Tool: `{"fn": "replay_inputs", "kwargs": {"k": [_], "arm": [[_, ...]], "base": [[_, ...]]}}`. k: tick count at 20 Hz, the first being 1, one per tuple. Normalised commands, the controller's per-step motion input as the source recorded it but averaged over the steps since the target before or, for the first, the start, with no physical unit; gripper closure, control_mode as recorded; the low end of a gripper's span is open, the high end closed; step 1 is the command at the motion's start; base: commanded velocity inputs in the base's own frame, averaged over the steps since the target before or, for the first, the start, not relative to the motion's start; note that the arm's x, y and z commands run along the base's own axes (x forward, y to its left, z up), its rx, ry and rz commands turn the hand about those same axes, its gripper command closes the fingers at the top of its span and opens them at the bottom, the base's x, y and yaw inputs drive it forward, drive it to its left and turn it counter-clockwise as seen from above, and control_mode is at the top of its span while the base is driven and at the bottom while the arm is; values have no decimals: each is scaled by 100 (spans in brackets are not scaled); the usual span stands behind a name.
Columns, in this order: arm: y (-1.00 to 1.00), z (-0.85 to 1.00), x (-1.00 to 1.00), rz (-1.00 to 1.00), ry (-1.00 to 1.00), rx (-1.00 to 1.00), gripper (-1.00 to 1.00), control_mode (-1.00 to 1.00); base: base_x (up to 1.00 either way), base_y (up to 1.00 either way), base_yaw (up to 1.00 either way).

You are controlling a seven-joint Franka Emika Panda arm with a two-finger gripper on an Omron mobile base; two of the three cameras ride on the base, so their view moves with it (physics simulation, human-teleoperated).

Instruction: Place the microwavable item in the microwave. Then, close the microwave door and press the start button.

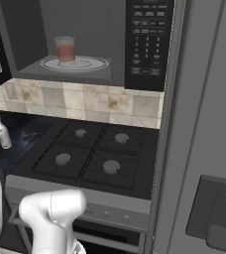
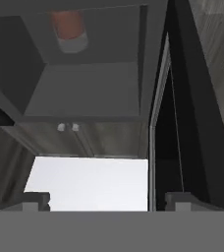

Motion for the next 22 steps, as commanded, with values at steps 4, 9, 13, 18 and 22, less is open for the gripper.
{"fn": "replay_inputs", "kwargs": {"k": [4, 9, 13, 18, 22], "arm": [[76, 26, -13, 0, -5, -11, -100, -100], [60, 0, 0, 2, 13, -5, -100, -100], [38, -27, -6, 2, 9, -1, -100, -100], [44, -79, -4, 6, 4, 0, -100, -100], [64, -50, 0, 7, 1, 0, -100, -100]], "base": [[0, 0, 0], [0, 0, 0], [0, 0, 0], [0, 0, 0], [0, 0, 0]]}}
